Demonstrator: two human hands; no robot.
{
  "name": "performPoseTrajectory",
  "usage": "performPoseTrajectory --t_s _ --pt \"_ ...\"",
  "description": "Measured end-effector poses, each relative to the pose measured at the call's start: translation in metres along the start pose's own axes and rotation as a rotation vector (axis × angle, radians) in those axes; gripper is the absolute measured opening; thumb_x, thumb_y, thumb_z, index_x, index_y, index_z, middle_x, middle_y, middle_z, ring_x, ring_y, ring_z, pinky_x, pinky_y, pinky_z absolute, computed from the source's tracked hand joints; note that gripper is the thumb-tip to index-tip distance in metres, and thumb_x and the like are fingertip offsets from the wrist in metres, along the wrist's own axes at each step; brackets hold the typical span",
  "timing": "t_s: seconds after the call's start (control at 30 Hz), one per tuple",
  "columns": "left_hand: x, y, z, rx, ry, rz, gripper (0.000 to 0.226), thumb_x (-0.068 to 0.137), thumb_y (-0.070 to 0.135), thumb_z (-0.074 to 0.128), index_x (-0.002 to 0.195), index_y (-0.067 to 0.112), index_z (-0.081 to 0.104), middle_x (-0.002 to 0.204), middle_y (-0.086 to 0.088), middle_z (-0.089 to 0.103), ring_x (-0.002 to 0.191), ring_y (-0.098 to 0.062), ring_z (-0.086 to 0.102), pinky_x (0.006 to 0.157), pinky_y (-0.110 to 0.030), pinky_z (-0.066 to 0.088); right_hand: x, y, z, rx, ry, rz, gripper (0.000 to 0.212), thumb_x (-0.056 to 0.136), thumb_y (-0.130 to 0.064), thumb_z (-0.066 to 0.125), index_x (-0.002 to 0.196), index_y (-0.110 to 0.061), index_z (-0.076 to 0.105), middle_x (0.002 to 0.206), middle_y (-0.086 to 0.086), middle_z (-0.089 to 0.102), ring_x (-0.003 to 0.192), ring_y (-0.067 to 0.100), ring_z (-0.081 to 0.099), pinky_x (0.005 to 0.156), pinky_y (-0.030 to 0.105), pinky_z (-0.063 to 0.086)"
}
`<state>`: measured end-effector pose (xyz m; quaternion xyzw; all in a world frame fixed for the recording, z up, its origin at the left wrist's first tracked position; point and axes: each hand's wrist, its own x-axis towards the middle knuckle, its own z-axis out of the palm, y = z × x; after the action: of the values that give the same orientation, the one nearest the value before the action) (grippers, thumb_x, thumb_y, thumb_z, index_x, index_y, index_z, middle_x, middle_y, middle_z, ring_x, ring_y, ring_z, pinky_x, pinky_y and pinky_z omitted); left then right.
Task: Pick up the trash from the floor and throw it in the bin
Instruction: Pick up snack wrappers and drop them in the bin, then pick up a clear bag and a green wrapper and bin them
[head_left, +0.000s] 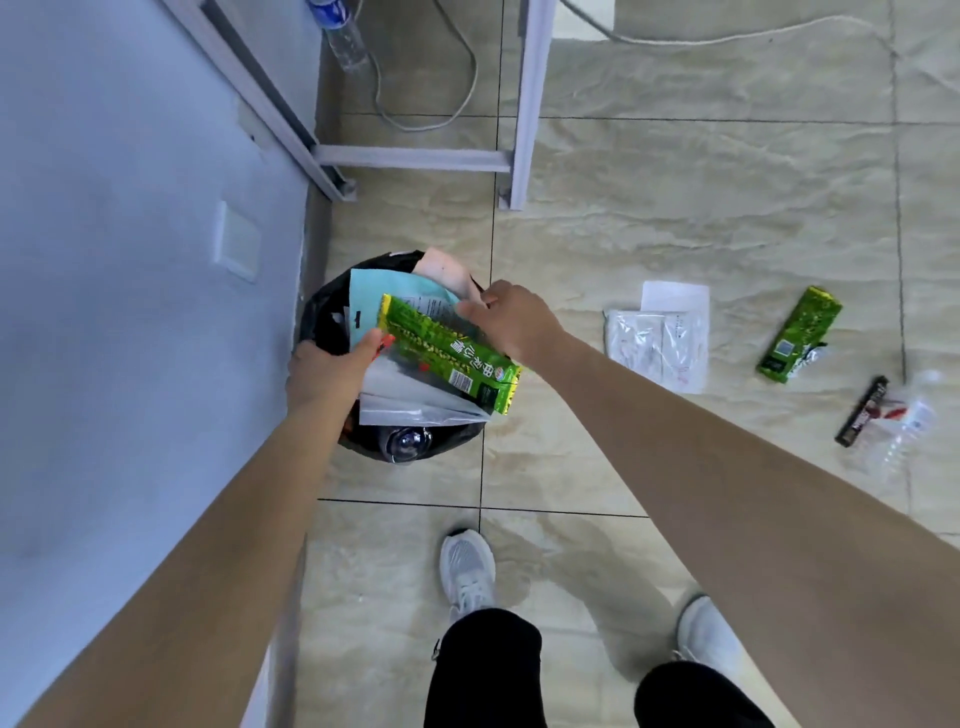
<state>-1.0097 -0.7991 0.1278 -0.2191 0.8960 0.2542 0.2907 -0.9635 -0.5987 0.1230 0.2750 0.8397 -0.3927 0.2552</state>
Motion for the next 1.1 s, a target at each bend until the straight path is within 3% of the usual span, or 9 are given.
performPoseTrajectory --t_s 0.23,0.4,0.53,0.7,0.83,0.97,1.03,1.1 --pt "-0.062 0.055 0.013 0.298 0.038 0.222 0.075 0.084 0.060 0.052 0.133 0.003 0.049 0.134 -0.022 0.052 0.126 -0.040 0.047 0.104 -0.046 0.041 -0.039 0.046 -0.064 0.023 -0.009 0.028 0.056 0.089 -0.050 0.049 0.126 -0.008 0.053 0.131 0.013 0.057 0.122 0.033 0.048 0.098 0.036 0.040" --pt "-0.136 0.105 0.068 0.446 -0.009 0.420 0.058 0.086 0.057 0.050 0.110 0.006 0.062 0.115 -0.016 0.065 0.112 -0.037 0.057 0.085 -0.038 0.044 -0.084 0.125 -0.123 0.083 -0.026 0.104 0.056 0.090 -0.049 0.050 0.125 -0.006 0.052 0.127 0.014 0.058 0.122 0.032 0.049 0.101 0.037 0.040" --pt "-0.201 0.146 0.132 0.463 -0.142 0.464 0.066 0.086 0.054 0.053 0.123 0.000 0.056 0.128 -0.021 0.059 0.120 -0.039 0.054 0.098 -0.043 0.044 -0.121 0.200 -0.172 0.103 -0.024 0.190 0.053 0.092 -0.045 0.048 0.126 -0.005 0.051 0.131 0.013 0.057 0.123 0.029 0.050 0.095 0.029 0.037" --pt "-0.270 0.190 0.222 0.567 -0.230 0.523 0.064 0.085 0.055 0.054 0.127 0.007 0.052 0.129 -0.015 0.056 0.123 -0.034 0.050 0.098 -0.041 0.044 -0.163 0.290 -0.223 0.156 0.034 0.298 0.054 0.092 -0.045 0.048 0.130 -0.006 0.048 0.132 0.014 0.055 0.124 0.031 0.050 0.100 0.034 0.038" --pt "-0.304 0.204 0.279 0.645 -0.281 0.529 0.065 0.084 0.054 0.056 0.132 0.010 0.049 0.135 -0.012 0.052 0.129 -0.032 0.046 0.101 -0.039 0.042 -0.179 0.347 -0.246 0.225 0.030 0.368 0.045 0.092 -0.046 0.050 0.109 -0.004 0.052 0.118 0.015 0.060 0.118 0.032 0.053 0.094 0.033 0.040" --pt "-0.308 0.214 0.317 0.691 -0.324 0.566 0.062 0.085 0.050 0.057 0.133 0.013 0.049 0.135 -0.010 0.051 0.130 -0.029 0.045 0.099 -0.036 0.040 -0.163 0.387 -0.254 0.322 0.070 0.425 0.043 0.089 -0.048 0.052 0.103 -0.008 0.053 0.099 0.010 0.057 0.101 0.027 0.053 0.084 0.030 0.039" --pt "-0.301 0.215 0.332 0.720 -0.376 0.567 0.061 0.085 0.050 0.056 0.132 0.012 0.049 0.135 -0.010 0.052 0.129 -0.029 0.046 0.098 -0.037 0.041 -0.147 0.403 -0.249 0.347 0.110 0.491 0.039 0.088 -0.049 0.053 0.083 -0.011 0.053 0.080 0.004 0.052 0.088 0.025 0.050 0.074 0.028 0.035" --pt "-0.287 0.217 0.346 0.753 -0.425 0.555 0.061 0.085 0.052 0.055 0.130 0.012 0.050 0.132 -0.010 0.054 0.125 -0.029 0.049 0.096 -0.038 0.046 -0.129 0.416 -0.241 0.366 0.140 0.568 0.046 0.086 -0.051 0.053 0.059 -0.017 0.036 0.062 0.000 0.041 0.078 0.025 0.048 0.063 0.028 0.033"
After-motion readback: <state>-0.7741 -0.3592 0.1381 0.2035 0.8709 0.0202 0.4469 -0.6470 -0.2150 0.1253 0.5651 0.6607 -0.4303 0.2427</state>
